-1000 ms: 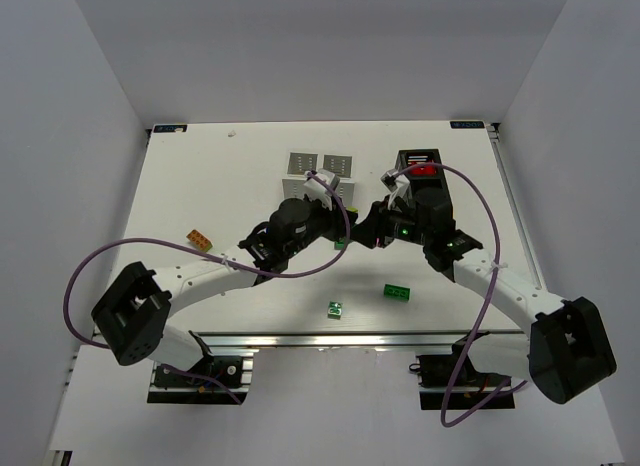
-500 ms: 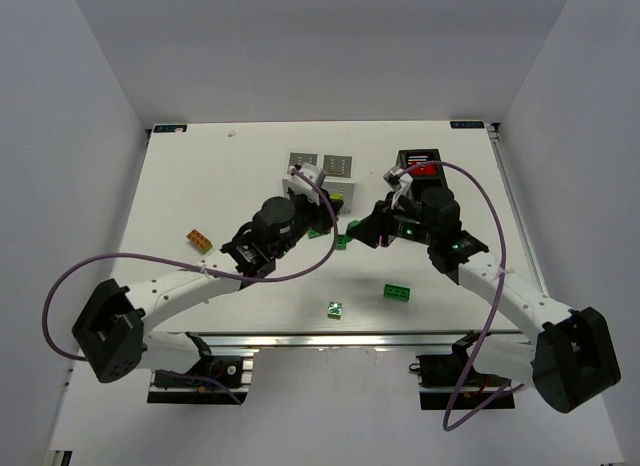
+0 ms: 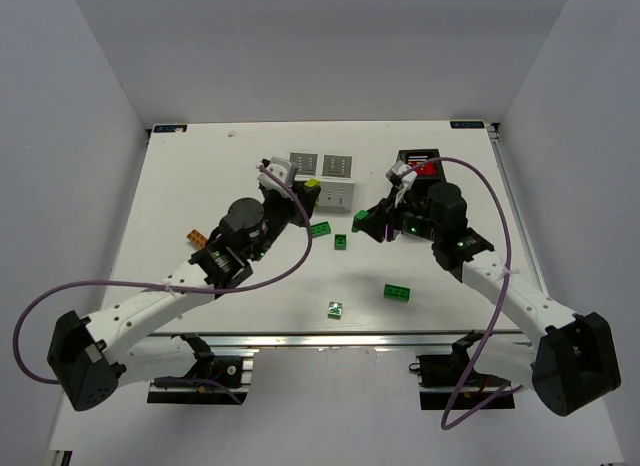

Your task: Sort the legos into containers by color

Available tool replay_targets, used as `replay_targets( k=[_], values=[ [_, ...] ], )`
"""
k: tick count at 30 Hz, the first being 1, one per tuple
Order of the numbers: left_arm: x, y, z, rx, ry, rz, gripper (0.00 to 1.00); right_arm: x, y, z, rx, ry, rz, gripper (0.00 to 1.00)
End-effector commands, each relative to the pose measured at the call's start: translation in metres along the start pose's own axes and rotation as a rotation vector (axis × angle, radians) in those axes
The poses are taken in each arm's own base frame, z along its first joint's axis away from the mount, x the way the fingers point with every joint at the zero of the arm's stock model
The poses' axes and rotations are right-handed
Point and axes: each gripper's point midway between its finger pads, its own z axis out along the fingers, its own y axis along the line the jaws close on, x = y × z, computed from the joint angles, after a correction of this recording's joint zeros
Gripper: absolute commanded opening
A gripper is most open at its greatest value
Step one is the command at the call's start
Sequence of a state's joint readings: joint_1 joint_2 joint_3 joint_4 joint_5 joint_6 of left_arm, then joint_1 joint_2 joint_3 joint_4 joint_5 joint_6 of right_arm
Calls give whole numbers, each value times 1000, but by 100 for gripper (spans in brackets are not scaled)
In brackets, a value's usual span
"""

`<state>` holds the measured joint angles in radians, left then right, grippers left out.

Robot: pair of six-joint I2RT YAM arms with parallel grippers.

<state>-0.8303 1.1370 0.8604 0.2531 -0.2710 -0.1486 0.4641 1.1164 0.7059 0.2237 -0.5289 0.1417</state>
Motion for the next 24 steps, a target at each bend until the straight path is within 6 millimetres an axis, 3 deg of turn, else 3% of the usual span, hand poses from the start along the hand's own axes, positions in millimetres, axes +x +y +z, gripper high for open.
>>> replay_targets(
  k=[1, 2, 5, 7, 9, 10, 11, 16, 24],
  values=[
    [-44, 5, -24, -4, -96, 17, 0, -36, -5, 10, -51, -42, -293, 0],
    [-46, 8, -28, -16, -105, 20, 0, -52, -10, 21, -62, -45, -340, 0],
    [-63, 12, -42, -19, -153, 32, 0, -71, -22, 44, -81, -14, -359, 0],
    [-72, 14, -48, -23, -177, 31, 0, -80, -29, 57, -77, -31, -367, 0],
    [-75, 16, -52, -29, -187, 35, 0, -77, -41, 73, -74, -28, -358, 0],
    [-76, 18, -54, -35, -191, 37, 0, -91, -44, 78, -68, -54, -378, 0],
    [-76, 19, -54, -38, -195, 39, 0, -82, -53, 89, -65, -30, -366, 0],
    [-74, 20, -53, -39, -189, 46, 0, -83, -82, 120, -28, 18, -344, 0],
    [-77, 25, -53, -46, -197, 34, 0, -80, -129, 145, 123, 47, -339, 0]
  ],
)
